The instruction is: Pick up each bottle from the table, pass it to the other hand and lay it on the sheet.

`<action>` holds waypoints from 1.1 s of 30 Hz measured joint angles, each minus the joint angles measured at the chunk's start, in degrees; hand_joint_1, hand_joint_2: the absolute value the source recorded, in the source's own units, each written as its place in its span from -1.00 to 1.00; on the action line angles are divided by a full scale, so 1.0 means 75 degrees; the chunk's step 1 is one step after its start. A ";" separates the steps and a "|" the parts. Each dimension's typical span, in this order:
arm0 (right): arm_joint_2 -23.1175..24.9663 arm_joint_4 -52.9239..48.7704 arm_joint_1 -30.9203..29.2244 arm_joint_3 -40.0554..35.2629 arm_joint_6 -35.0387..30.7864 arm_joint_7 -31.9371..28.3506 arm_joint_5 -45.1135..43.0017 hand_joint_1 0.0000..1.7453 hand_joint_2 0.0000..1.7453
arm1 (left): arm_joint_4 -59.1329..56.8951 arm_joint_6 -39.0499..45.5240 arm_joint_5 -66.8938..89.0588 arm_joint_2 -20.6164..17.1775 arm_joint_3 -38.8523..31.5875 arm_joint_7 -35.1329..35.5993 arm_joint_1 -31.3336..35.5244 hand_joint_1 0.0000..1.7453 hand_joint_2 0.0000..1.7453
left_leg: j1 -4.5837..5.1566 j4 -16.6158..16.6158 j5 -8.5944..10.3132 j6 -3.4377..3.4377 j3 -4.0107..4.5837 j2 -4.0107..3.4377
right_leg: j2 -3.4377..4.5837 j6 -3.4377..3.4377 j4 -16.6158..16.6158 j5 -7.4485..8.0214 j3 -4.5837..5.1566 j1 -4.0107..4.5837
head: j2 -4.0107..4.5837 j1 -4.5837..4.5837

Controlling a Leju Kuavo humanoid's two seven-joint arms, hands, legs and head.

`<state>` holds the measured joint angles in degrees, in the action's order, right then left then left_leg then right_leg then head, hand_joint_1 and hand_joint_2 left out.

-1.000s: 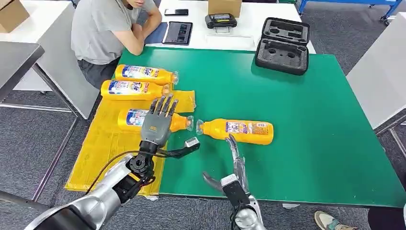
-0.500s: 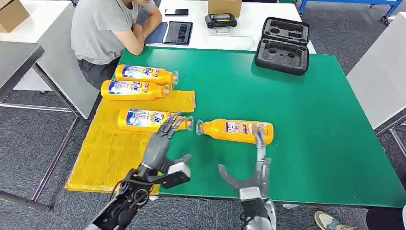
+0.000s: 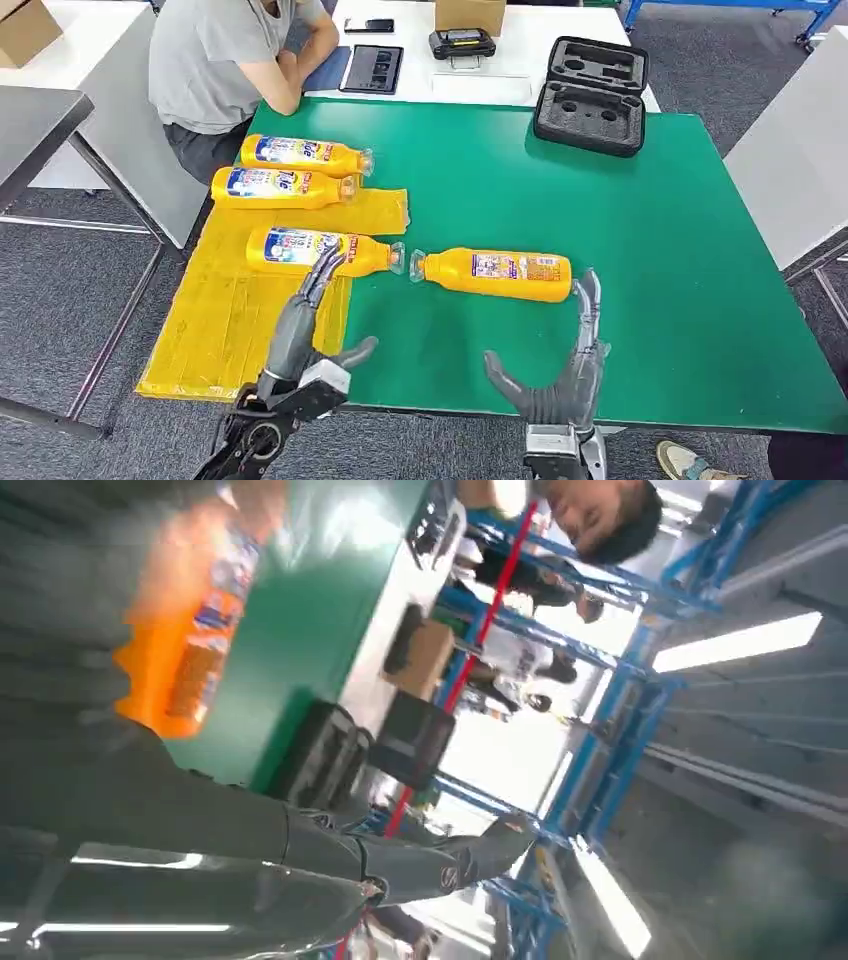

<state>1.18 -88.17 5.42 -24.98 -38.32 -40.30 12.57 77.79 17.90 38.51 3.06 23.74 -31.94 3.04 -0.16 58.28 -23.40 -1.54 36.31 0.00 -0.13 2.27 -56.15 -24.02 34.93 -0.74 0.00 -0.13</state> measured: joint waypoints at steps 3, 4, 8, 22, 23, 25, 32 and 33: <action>0.0322 -0.0229 0.0170 0.0342 -0.0006 0.0000 0.0421 -1.00 -1.00 | 0.0247 -0.0296 -0.0462 0.0029 -0.0064 -0.0180 -0.0250 -1.00 1.00 | -0.0002 0.0000 -0.0003 0.0003 0.0000 0.0000 | 0.0000 -0.0002 0.0001 -0.0002 0.0002 0.0002 | 0.0000 0.0003; 0.0478 -0.0294 0.0242 0.0502 -0.0009 0.0000 0.0633 -1.00 -1.00 | 0.0279 -0.0379 -0.0624 0.0050 -0.0076 -0.0236 -0.0310 -1.00 1.00 | -0.0004 -0.0001 -0.0004 0.0004 0.0000 0.0000 | 0.0000 -0.0003 0.0001 -0.0003 0.0003 0.0003 | 0.0000 0.0003; 0.1005 -0.0539 0.0439 0.1046 -0.0009 0.0000 0.1319 -1.00 1.00 | 0.0282 -0.0670 -0.1497 0.0181 -0.0125 -0.0597 -0.0429 -1.00 1.00 | -0.0007 -0.0001 -0.0002 0.0005 -0.0001 0.0001 | 0.0001 -0.0004 0.0000 -0.0002 0.0000 0.0006 | 0.0000 0.0003; 0.0475 -0.0413 0.0673 0.1217 0.0006 0.0020 0.0095 -1.00 1.00 | 0.0527 -0.0807 -0.1768 0.0341 -0.0166 -0.0722 -0.0665 -1.00 1.00 | -0.0004 -0.0001 -0.0004 0.0004 -0.0003 0.0005 | 0.0001 -0.0002 0.0002 -0.0001 0.0001 0.0007 | 0.0000 0.0003; 0.0483 -0.0402 0.0671 0.1270 0.0003 0.0023 0.0236 -1.00 1.00 | 0.0527 -0.0810 -0.1774 0.0355 -0.0166 -0.0722 -0.0663 -1.00 1.00 | -0.0007 -0.0001 -0.0004 0.0005 -0.0003 0.0005 | 0.0001 -0.0002 0.0002 -0.0001 0.0000 0.0009 | 0.0000 0.0003; 0.0501 -0.0292 0.0647 0.1462 0.0003 0.0102 0.0477 -1.00 1.00 | 0.0530 -0.0830 -0.1794 0.0379 -0.0166 -0.0688 -0.0655 -1.00 1.00 | -0.0010 -0.0001 -0.0004 0.0005 -0.0003 0.0005 | 0.0001 -0.0002 0.0002 -0.0001 -0.0001 0.0012 | 0.0000 0.0003; 0.0521 0.0320 0.0545 0.2071 0.0052 0.0169 0.1109 -1.00 1.00 | 0.0512 -0.0914 -0.2120 0.0414 -0.0180 -0.0620 -0.0557 -1.00 1.00 | -0.0008 -0.0001 -0.0003 0.0004 -0.0002 0.0007 | 0.0000 -0.0001 0.0002 0.0001 -0.0005 0.0009 | 0.0000 0.0000; 0.0533 0.0382 0.0521 0.2113 0.0052 0.0251 0.1283 -1.00 1.00 | 0.0507 -0.0915 -0.2144 0.0414 -0.0186 -0.0620 -0.0545 -1.00 1.00 | -0.0008 -0.0001 -0.0003 0.0004 -0.0002 0.0007 | 0.0001 0.0000 0.0002 0.0001 -0.0005 0.0009 | 0.0000 0.0006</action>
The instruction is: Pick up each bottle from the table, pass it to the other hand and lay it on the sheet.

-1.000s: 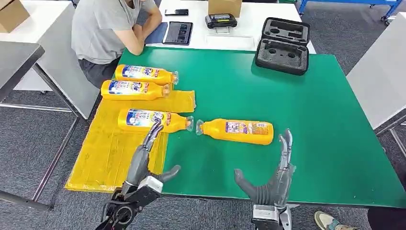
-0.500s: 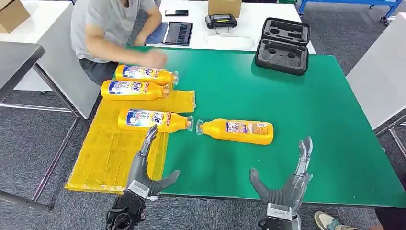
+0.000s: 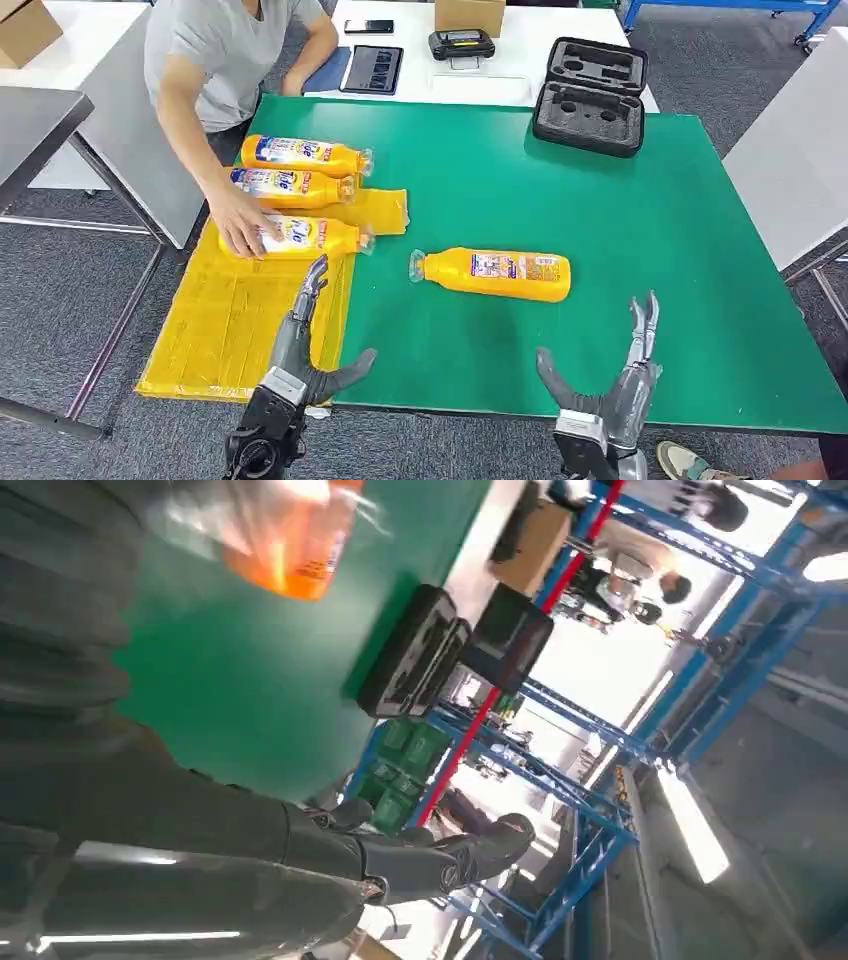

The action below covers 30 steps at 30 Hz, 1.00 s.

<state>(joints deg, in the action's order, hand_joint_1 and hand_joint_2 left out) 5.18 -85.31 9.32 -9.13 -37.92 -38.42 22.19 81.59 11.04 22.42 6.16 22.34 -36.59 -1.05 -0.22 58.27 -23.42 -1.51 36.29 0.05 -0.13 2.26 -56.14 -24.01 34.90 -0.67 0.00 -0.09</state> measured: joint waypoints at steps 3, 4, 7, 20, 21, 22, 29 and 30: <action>0.0009 0.0245 -0.0115 0.0201 0.0003 0.0496 0.0627 -1.00 1.00 | -0.0003 -0.0038 -0.0020 0.0000 -0.0015 0.0044 -0.0016 -1.00 1.00 | 0.0000 0.0000 0.0000 0.0000 0.0000 -0.0001 | -0.0001 0.0000 0.0000 -0.0001 0.0000 0.0000 | 0.0000 -0.0003; 0.0000 0.0376 -0.0175 0.0312 -0.0015 0.0767 0.1100 -1.00 1.00 | -0.0003 -0.0064 -0.0017 0.0000 -0.0038 0.0052 -0.0043 -1.00 1.00 | 0.0000 0.0000 0.0000 0.0000 0.0000 -0.0001 | -0.0001 0.0000 0.0000 -0.0001 0.0001 0.0001 | 0.0000 -0.0003; -0.0108 0.0828 -0.0397 0.0697 0.0196 0.1206 0.2002 -1.00 1.00 | -0.0006 -0.0195 0.0038 0.0000 -0.0114 0.0050 -0.0149 -1.00 1.00 | 0.0000 0.0000 0.0000 0.0000 0.0000 -0.0002 | 0.0000 0.0000 0.0000 0.0000 0.0001 0.0001 | 0.0000 -0.0003; -0.0959 0.3515 -0.2123 0.1984 0.1140 0.1311 0.2220 -1.00 1.00 | -0.0329 -0.0650 0.0023 0.0076 -0.0128 0.0006 0.0076 -1.00 1.00 | 0.0008 0.0002 0.0005 -0.0005 -0.0002 -0.0007 | 0.0003 0.0005 0.0000 0.0009 0.0000 -0.0002 | 0.0000 -0.0003; -0.0971 0.3731 -0.2270 0.1984 0.1183 0.1317 0.2283 -1.00 1.00 | -0.0361 -0.0676 0.0018 0.0084 -0.0128 0.0006 0.0101 -1.00 1.00 | 0.0007 0.0002 0.0006 -0.0004 -0.0002 -0.0007 | 0.0003 0.0005 0.0000 0.0009 0.0000 0.0001 | 0.0000 0.0000; -0.0996 0.3933 -0.2411 0.1984 0.1198 0.1323 0.2334 -1.00 1.00 | -0.0387 -0.0694 0.0006 0.0102 -0.0128 0.0006 0.0123 -1.00 1.00 | 0.0007 0.0002 0.0006 -0.0004 -0.0002 -0.0009 | 0.0002 0.0005 0.0000 0.0009 0.0000 0.0002 | 0.0000 0.0000; -0.1070 0.4677 -0.2949 0.1981 0.1268 0.1232 0.2531 -1.00 1.00 | -0.0521 -0.0720 0.0003 0.0163 -0.0128 0.0006 0.0227 -1.00 1.00 | 0.0001 0.0002 0.0008 -0.0007 0.0003 -0.0007 | 0.0000 0.0004 -0.0001 0.0008 0.0000 0.0001 | 0.0000 -0.0003; -0.1070 0.4741 -0.3003 0.1970 0.1291 0.1197 0.2584 -1.00 1.00 | -0.0530 -0.0726 0.0003 0.0169 -0.0128 0.0006 0.0251 -1.00 1.00 | 0.0001 0.0002 0.0008 -0.0007 0.0003 -0.0006 | 0.0000 0.0004 -0.0001 0.0008 -0.0001 0.0001 | 0.0000 -0.0003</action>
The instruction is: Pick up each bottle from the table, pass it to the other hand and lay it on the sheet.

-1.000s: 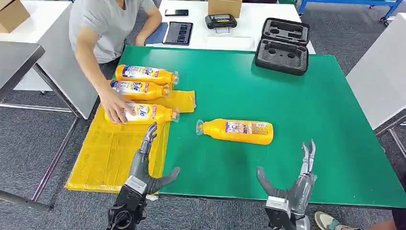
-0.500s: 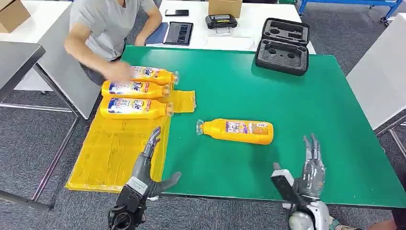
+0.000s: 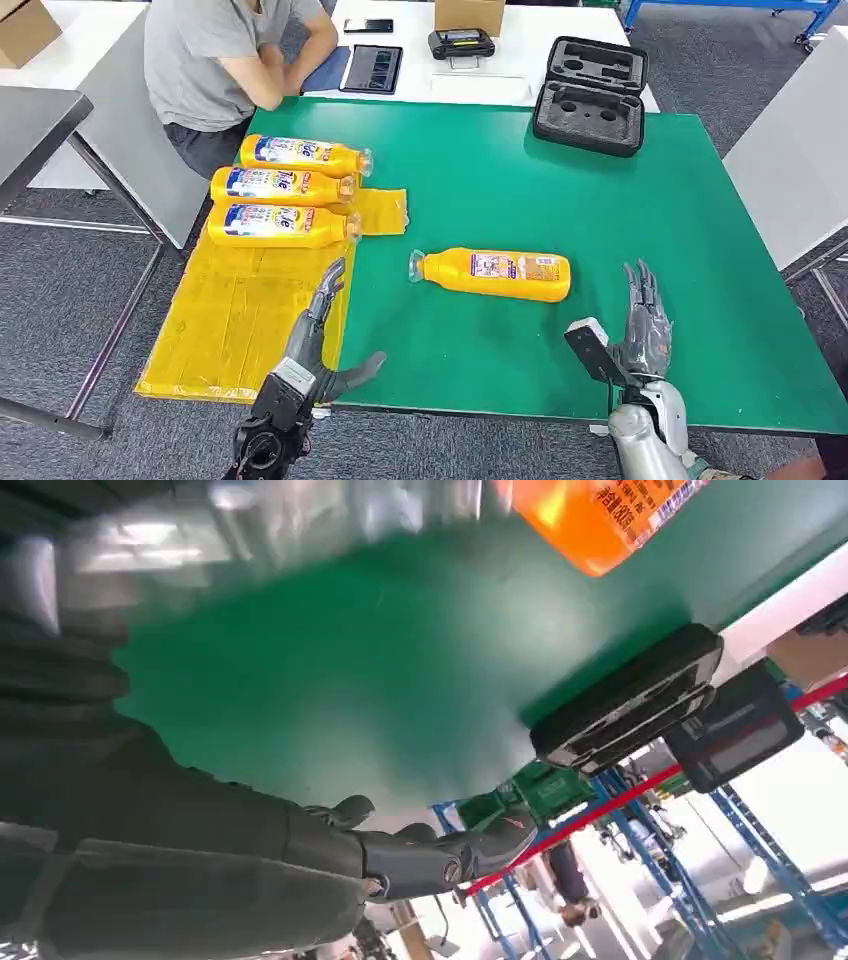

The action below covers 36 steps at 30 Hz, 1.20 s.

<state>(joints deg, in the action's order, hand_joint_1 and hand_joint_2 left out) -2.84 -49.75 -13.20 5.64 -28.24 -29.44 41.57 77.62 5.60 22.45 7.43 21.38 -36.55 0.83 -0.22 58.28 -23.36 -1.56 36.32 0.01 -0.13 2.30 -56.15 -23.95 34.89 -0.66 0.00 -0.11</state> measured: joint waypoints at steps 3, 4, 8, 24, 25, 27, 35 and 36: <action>0.0012 0.0138 -0.0152 -0.0067 0.0024 -0.0015 0.0059 -1.00 1.00 | -0.0041 -0.0012 0.0000 0.0035 0.0000 -0.0003 0.0059 -1.00 1.00 | 0.0001 0.0000 0.0000 -0.0001 0.0000 0.0001 | -0.0001 0.0000 0.0001 0.0000 0.0000 -0.0001 | 0.0000 0.0000; 0.0017 0.0173 -0.0185 -0.0096 0.0067 -0.0026 0.0082 -1.00 1.00 | -0.0047 -0.0012 0.0000 0.0038 0.0000 0.0000 0.0062 -1.00 1.00 | 0.0001 0.0000 0.0000 -0.0001 0.0000 0.0002 | -0.0001 0.0000 0.0001 0.0000 -0.0001 -0.0001 | 0.0000 0.0000; 0.0085 0.0251 -0.0318 -0.0350 0.0175 -0.0055 0.0275 -1.00 1.00 | -0.0090 -0.0012 0.0026 0.0058 -0.0003 0.0000 0.0085 -1.00 1.00 | 0.0000 0.0000 0.0000 0.0000 0.0000 0.0002 | 0.0001 0.0000 0.0000 0.0001 -0.0001 0.0001 | 0.0000 0.0003; 0.0376 0.0441 -0.0549 -0.1358 0.0198 0.0213 0.0589 -1.00 1.00 | -0.0353 0.0050 0.0195 0.0073 -0.0023 -0.0026 0.0132 -1.00 1.00 | 0.0000 0.0000 0.0001 0.0000 0.0000 0.0003 | -0.0001 -0.0001 -0.0001 -0.0001 0.0000 0.0000 | 0.0000 0.0000; 0.0379 0.0441 -0.0558 -0.1373 0.0210 0.0216 0.0577 -1.00 1.00 | -0.0361 0.0050 0.0195 0.0078 -0.0032 -0.0032 0.0140 -1.00 1.00 | 0.0000 0.0000 0.0001 0.0000 0.0000 0.0003 | -0.0002 -0.0001 0.0000 -0.0001 0.0000 0.0000 | 0.0000 0.0000; 0.0379 0.0441 -0.0575 -0.1405 0.0216 0.0219 0.0563 -1.00 1.00 | -0.0370 0.0050 0.0195 0.0082 -0.0038 -0.0038 0.0158 -1.00 1.00 | 0.0000 0.0000 0.0001 0.0000 0.0000 0.0003 | -0.0002 -0.0001 0.0000 -0.0001 -0.0001 0.0000 | 0.0000 0.0000; 0.0382 0.0449 -0.0617 -0.1428 0.0274 0.0283 0.0548 -1.00 1.00 | -0.0411 0.0050 0.0210 0.0102 -0.0067 -0.0044 0.0175 -1.00 1.00 | -0.0001 0.0000 0.0001 0.0000 0.0000 0.0003 | -0.0001 -0.0001 -0.0001 -0.0001 0.0001 0.0001 | 0.0000 0.0000; 0.0382 0.0470 -0.0646 -0.1431 0.0303 0.0338 0.0531 -1.00 1.00 | -0.0420 0.0050 0.0218 0.0102 -0.0070 -0.0044 0.0183 -1.00 1.00 | -0.0001 0.0000 0.0001 0.0000 0.0000 0.0002 | -0.0001 -0.0001 -0.0002 -0.0001 0.0001 0.0001 | 0.0000 0.0003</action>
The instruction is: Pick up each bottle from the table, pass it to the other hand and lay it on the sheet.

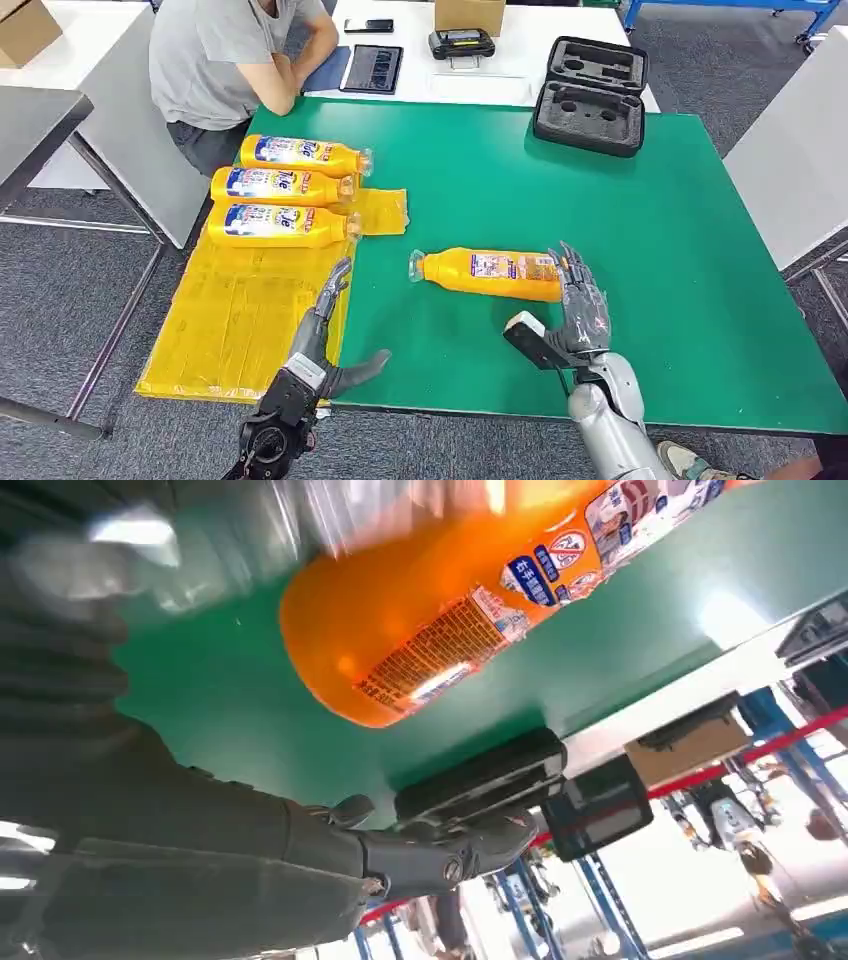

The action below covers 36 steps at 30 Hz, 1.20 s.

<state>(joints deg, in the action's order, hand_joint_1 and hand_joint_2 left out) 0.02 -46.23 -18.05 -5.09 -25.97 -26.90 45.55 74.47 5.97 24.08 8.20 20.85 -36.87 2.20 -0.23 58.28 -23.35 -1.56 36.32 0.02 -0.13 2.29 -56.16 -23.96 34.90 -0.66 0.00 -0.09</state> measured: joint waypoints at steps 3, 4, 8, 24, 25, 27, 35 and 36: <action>0.0000 0.0070 -0.0139 0.0000 0.0000 0.0222 0.0029 -1.00 1.00 | -0.0006 -0.0003 0.0061 0.0017 -0.0006 -0.0003 0.0019 -1.00 1.00 | 0.0000 0.0000 0.0000 0.0000 0.0000 -0.0001 | 0.0000 0.0000 0.0000 0.0000 0.0000 -0.0001 | 0.0000 -0.0003; 0.0000 0.0102 -0.0206 0.0003 0.0000 0.0297 0.0050 -1.00 1.00 | -0.0008 -0.0003 0.0064 0.0023 -0.0006 -0.0003 0.0025 -1.00 1.00 | 0.0000 0.0000 0.0001 0.0000 0.0000 -0.0001 | 0.0000 0.0000 0.0000 0.0000 0.0000 -0.0001 | 0.0000 -0.0003; 0.0000 0.0279 -0.0508 0.0006 0.0000 0.0408 0.0102 -1.00 1.00 | -0.0009 -0.0006 0.0082 0.0047 -0.0006 -0.0003 0.0037 -1.00 1.00 | 0.0001 0.0000 0.0003 -0.0002 -0.0001 -0.0001 | 0.0000 0.0001 0.0001 0.0001 -0.0001 -0.0001 | 0.0000 -0.0003; 0.0032 0.1026 -0.1410 0.0009 0.0286 0.0335 0.0114 -1.00 1.00 | -0.0009 -0.0003 0.0105 0.0090 -0.0029 -0.0006 0.0036 -1.00 1.00 | 0.0000 0.0000 0.0003 -0.0003 0.0000 0.0000 | -0.0001 0.0001 0.0000 0.0001 -0.0001 -0.0001 | 0.0000 -0.0003; 0.0041 0.1063 -0.1437 0.0009 0.0335 0.0335 0.0114 -1.00 1.00 | -0.0009 -0.0003 0.0105 0.0096 -0.0032 -0.0006 0.0037 -1.00 1.00 | 0.0001 0.0000 0.0003 -0.0003 0.0000 0.0000 | 0.0000 0.0001 0.0000 0.0001 -0.0001 -0.0001 | 0.0000 -0.0003; 0.0050 0.1119 -0.1479 0.0009 0.0405 0.0338 0.0114 -1.00 1.00 | -0.0009 -0.0003 0.0108 0.0108 -0.0032 -0.0003 0.0036 -1.00 1.00 | 0.0001 0.0000 0.0003 -0.0003 0.0000 -0.0001 | 0.0000 0.0001 0.0000 0.0001 -0.0001 -0.0001 | 0.0000 -0.0003; 0.0064 0.1553 -0.1633 0.0009 0.0836 0.0509 0.0257 -1.00 1.00 | -0.0009 -0.0023 0.0245 0.0146 -0.0043 0.0093 0.0039 -1.00 1.00 | 0.0000 0.0000 0.0003 -0.0003 0.0000 0.0000 | 0.0000 0.0001 0.0000 0.0001 0.0000 0.0000 | 0.0000 0.0000; 0.0064 0.1612 -0.1650 0.0009 0.0904 0.0521 0.0257 -1.00 1.00 | -0.0009 -0.0029 0.0260 0.0149 -0.0044 0.0096 0.0044 -1.00 1.00 | 0.0000 0.0000 0.0003 -0.0003 0.0000 0.0000 | 0.0000 0.0001 0.0000 0.0001 0.0000 0.0000 | 0.0000 0.0000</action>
<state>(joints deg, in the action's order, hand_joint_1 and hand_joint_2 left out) 0.50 -34.14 -30.42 -5.03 -19.19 -22.99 47.47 74.40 5.75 26.03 9.31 20.52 -36.15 2.53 -0.23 58.29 -23.33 -1.58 36.31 0.02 -0.14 2.30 -56.16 -23.95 34.90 -0.66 0.00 -0.09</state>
